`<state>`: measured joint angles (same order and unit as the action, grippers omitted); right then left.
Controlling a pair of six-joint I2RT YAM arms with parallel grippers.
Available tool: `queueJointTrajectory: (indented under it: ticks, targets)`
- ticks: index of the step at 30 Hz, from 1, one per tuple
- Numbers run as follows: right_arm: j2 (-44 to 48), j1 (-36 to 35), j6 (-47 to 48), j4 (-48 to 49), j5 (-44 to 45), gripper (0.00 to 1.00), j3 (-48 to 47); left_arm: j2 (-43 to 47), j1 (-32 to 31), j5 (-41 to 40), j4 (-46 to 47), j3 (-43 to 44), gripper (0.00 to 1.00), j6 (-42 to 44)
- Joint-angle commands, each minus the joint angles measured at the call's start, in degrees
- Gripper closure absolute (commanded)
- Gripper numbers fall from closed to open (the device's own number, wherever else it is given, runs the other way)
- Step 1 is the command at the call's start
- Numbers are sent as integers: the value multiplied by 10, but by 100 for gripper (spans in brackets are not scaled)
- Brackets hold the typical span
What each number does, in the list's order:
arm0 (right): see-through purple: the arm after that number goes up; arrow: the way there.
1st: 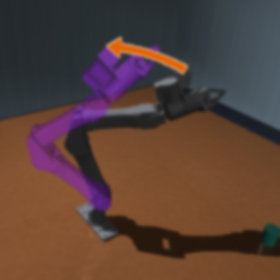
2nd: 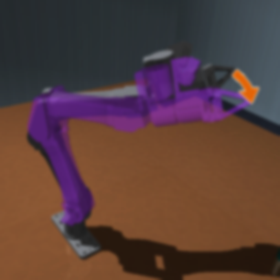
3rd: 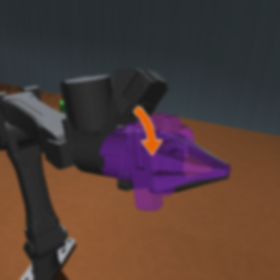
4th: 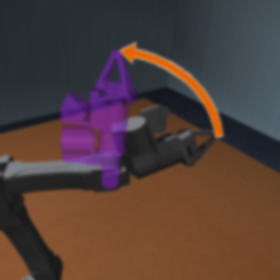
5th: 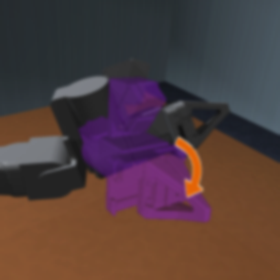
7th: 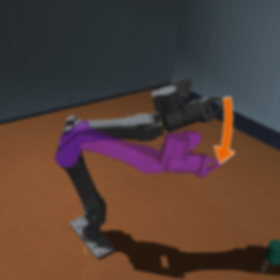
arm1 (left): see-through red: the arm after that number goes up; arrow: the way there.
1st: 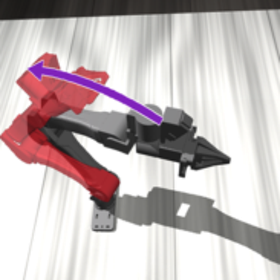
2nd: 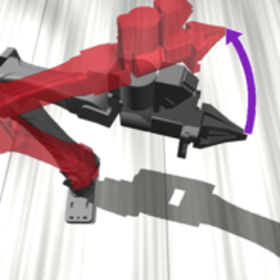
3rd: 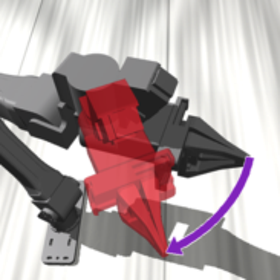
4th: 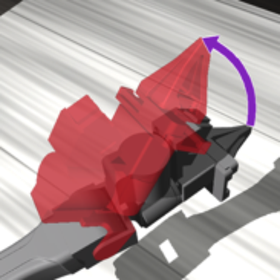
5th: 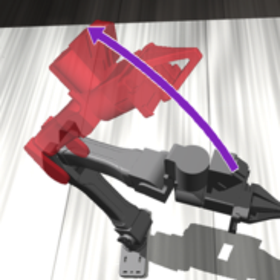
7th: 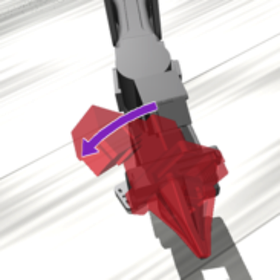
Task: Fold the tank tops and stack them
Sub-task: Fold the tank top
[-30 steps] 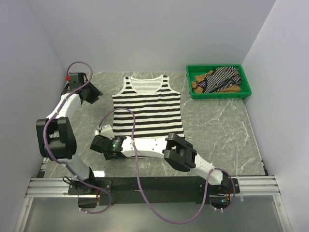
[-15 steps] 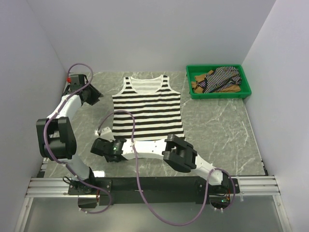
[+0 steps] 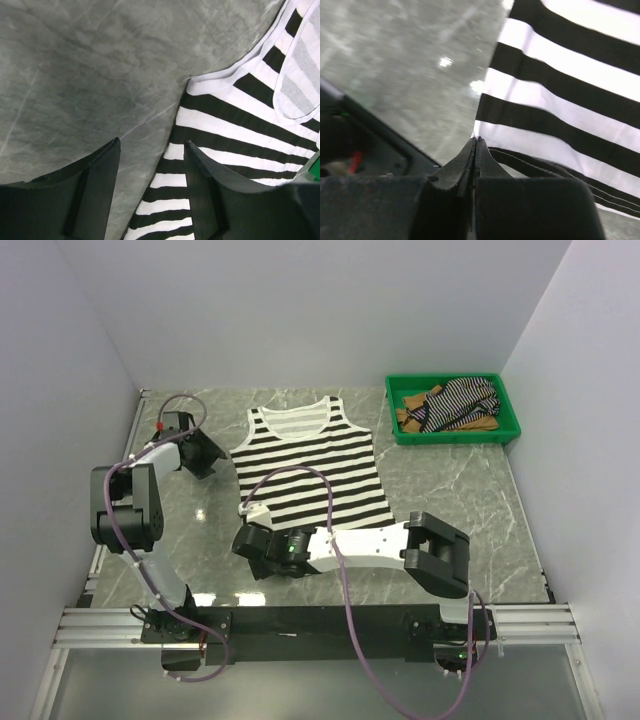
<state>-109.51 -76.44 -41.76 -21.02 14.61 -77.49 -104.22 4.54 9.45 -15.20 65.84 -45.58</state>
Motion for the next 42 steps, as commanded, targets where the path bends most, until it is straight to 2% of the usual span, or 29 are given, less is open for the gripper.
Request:
queueJointTrajectory:
  ticks: [1, 6, 13, 17, 20, 24, 30, 36, 39, 42]
  targets:
    - [29, 4, -14, 41, -25, 100, 9, -10, -9, 16, 52, 11, 41, 1]
    - [43, 6, -25, 43, -34, 100, 19, -55, -28, 13, 45, 48, 44, 9]
    - [65, 10, -30, 34, -27, 100, 30, -98, -41, -42, 7, 98, 50, 33]
    - [81, 13, -32, 29, -26, 100, 38, -109, -62, -63, -9, 110, 71, 38]
    - [85, 15, -35, 29, -29, 100, 38, -109, -67, -72, -6, 106, 76, 38]
    - [79, 13, -35, 24, -37, 100, 31, -110, -67, -81, -13, 113, 98, 40]
    - [42, 3, -38, 32, -88, 100, -6, -64, -47, -151, -38, 122, 99, 30]
    - [-28, -13, -29, 21, -139, 100, -103, -31, -11, -174, -64, 144, 99, 34]
    - [-23, -10, -30, 26, -140, 100, -105, -19, -11, -179, -66, 151, 99, 36]
    - [6, 9, -42, 51, -143, 100, -59, -13, -15, -158, -61, 153, 100, 32]
